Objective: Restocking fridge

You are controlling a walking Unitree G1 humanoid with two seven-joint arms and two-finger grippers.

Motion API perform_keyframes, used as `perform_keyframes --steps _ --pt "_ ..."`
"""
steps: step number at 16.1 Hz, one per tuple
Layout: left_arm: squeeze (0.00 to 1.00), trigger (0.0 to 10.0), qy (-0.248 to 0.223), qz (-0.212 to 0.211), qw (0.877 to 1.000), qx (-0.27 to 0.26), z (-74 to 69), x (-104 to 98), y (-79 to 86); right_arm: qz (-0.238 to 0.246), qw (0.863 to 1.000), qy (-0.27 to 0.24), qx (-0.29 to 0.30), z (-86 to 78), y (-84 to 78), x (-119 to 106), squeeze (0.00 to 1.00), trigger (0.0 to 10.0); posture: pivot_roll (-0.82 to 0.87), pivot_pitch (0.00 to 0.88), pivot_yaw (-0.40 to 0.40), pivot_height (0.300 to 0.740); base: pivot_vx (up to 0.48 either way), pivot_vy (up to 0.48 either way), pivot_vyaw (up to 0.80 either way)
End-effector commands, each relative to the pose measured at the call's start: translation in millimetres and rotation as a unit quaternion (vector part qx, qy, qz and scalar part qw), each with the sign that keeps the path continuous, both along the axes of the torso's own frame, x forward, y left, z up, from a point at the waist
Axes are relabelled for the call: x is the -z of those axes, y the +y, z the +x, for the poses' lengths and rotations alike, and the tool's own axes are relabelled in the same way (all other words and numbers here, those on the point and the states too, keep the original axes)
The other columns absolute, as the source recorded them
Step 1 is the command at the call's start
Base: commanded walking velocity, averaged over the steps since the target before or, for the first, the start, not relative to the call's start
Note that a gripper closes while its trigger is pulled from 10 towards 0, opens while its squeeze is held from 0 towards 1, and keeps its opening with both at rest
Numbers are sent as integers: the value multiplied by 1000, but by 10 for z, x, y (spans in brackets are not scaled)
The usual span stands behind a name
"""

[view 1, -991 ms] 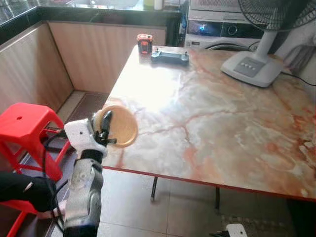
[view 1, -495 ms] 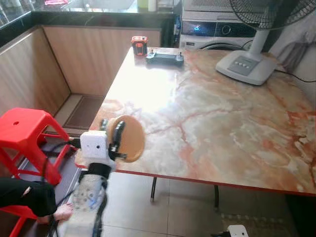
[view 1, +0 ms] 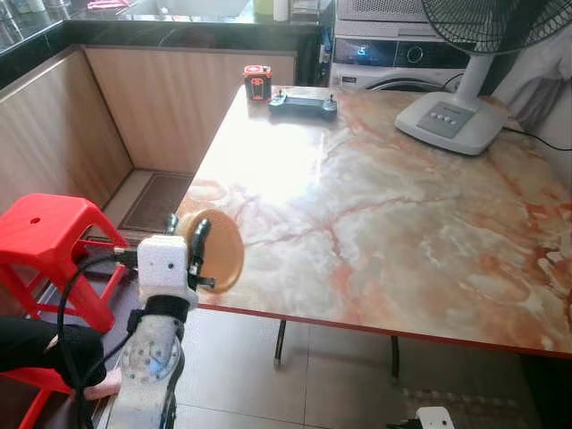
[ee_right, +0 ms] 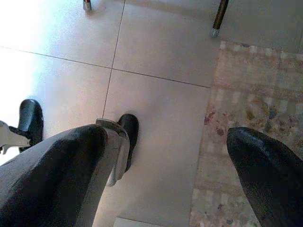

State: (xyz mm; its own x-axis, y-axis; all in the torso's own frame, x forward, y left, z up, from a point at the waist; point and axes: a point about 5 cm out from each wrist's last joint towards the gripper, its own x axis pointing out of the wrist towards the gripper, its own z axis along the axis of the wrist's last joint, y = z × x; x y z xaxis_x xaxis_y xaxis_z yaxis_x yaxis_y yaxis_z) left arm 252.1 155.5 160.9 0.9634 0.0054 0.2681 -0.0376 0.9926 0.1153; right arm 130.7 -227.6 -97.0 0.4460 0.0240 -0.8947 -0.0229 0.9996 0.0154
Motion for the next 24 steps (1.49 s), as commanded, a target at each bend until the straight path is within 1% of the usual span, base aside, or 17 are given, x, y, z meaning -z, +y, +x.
perform_keyframes --steps 1,5,15,18,20,24 --pt "0 10000 -5 5 1000 -8 19 -31 18 -2 1000 -2 5 -17 -16 1 0 10000 34 0 -5 740 0 480 0" --pt "0 10000 0 4 1000 -6 65 -24 -7 2 1000 -4 10 -5 -9 -1 0 10000 34 0 -7 740 0 480 0" --pt "0 10000 13 -4 1000 0 121 25 4 5 1000 -11 16 18 -5 -9 0 10000 28 0 -8 740 0 477 0" --pt "0 10000 7 5 1000 1 127 15 50 7 1000 -7 17 12 -1 -5 0 10000 27 0 -7 740 0 0 -133" --pt "0 10000 8 6 1000 -1 136 13 76 5 1000 -2 5 10 4 -3 0 10000 25 0 -5 740 0 0 -794" --pt "0 10000 3 11 1000 -2 147 2 114 5 1000 -1 6 9 11 0 0 10000 26 0 -6 740 0 0 -788"
